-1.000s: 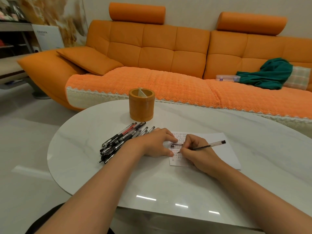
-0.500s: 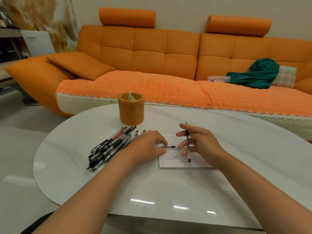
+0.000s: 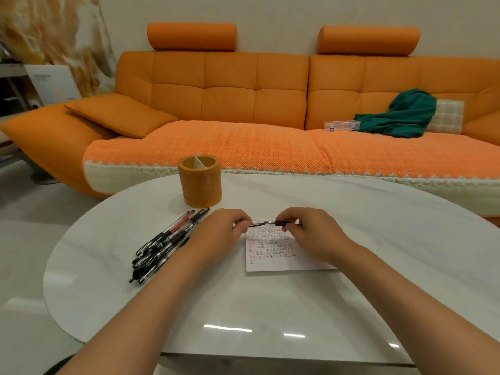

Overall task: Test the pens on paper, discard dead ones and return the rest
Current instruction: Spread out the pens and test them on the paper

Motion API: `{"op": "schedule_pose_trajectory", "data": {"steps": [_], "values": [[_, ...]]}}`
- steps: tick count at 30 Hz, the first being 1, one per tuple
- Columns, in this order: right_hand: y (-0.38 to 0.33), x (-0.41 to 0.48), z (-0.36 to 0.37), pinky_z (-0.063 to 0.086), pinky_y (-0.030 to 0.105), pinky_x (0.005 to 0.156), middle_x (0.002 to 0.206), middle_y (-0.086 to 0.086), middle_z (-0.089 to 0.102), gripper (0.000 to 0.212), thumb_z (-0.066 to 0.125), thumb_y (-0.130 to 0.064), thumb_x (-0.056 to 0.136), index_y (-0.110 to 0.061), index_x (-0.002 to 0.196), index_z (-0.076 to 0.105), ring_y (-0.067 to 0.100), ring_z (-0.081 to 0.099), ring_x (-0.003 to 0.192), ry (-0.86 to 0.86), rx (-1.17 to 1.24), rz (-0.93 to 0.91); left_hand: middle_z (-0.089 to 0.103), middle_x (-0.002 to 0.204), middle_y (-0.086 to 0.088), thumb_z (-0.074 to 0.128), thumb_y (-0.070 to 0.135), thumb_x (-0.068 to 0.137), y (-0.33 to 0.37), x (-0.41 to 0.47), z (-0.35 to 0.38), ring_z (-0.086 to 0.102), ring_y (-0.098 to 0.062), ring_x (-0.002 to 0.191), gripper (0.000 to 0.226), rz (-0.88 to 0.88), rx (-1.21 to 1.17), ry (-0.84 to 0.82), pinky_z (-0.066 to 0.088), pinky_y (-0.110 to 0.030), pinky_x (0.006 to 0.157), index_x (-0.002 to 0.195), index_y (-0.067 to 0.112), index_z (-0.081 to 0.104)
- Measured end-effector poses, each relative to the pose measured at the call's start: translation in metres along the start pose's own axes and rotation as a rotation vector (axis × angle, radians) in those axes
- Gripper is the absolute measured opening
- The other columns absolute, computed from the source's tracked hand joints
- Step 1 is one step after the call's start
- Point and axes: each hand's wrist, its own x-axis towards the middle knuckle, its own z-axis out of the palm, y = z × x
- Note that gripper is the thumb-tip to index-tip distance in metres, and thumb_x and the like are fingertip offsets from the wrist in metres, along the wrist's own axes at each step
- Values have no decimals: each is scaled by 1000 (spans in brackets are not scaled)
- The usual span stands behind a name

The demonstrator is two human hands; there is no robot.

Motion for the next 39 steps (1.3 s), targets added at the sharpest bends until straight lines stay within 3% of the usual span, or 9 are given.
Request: {"op": "schedule_pose_trajectory", "data": {"steps": [8,13,17,20,27,31,33,36,39], "values": [[-1,3,3,38,19,68,96,-18,70,30,51,-17,98,-39,108,68,6,57,90,-3,-95,-90,66,94,17,52,32,101,8,-5,-2,57,-3,88,17,13,-50,-51,47,-28,75,103,38,68],[-9,-3,5,47,36,77,95,-10,66,28,43,-27,96,-35,111,66,13,55,88,-34,-170,-180,68,75,11,57,31,98,21,-10,-4,55,-8,67,21,16,-175,-107,43,-29,64,82,33,71],[-19,-10,10,36,35,61,65,-5,56,50,36,-69,83,-25,71,57,13,47,65,28,-436,-320,73,75,6,65,29,91,31,-16,-7,64,-14,71,19,-1,-313,-203,53,-41,71,79,23,78],[-27,-12,15,20,32,49,47,1,44,69,38,-82,76,-16,53,43,15,37,48,96,-565,-337,76,80,4,67,26,87,35,-19,-9,71,-16,85,16,-18,-363,-242,55,-29,75,80,21,81],[-29,-13,23,23,31,45,42,7,43,63,40,-67,79,-11,54,52,19,32,43,115,-533,-316,76,81,-2,67,22,89,33,-21,-11,69,-8,77,17,-36,-435,-289,50,-17,66,81,18,82],[-29,-11,23,27,32,51,54,-2,52,54,44,-71,87,-21,69,54,13,47,55,38,-425,-279,74,81,-3,62,29,94,26,-15,-12,65,-7,76,24,-55,-395,-253,50,-27,72,87,14,79],[-28,-10,20,29,31,54,64,-9,51,42,50,-67,88,-25,90,50,13,51,65,-36,-369,-215,74,93,8,56,29,99,18,-9,-10,65,-7,90,22,-66,-275,-160,53,-30,82,100,24,77],[-21,-6,15,35,35,61,84,-7,52,16,50,-31,94,-24,107,42,21,53,77,-119,-285,-92,62,127,7,50,28,103,7,-2,-6,51,-11,120,26,-39,38,-72,46,-37,102,124,29,65],[-10,0,12,46,39,79,111,0,48,26,44,-7,92,-22,114,48,22,51,92,-107,-199,-3,46,143,7,54,41,98,-1,0,-1,32,-13,136,41,16,142,-98,36,-38,108,138,30,53]]}}
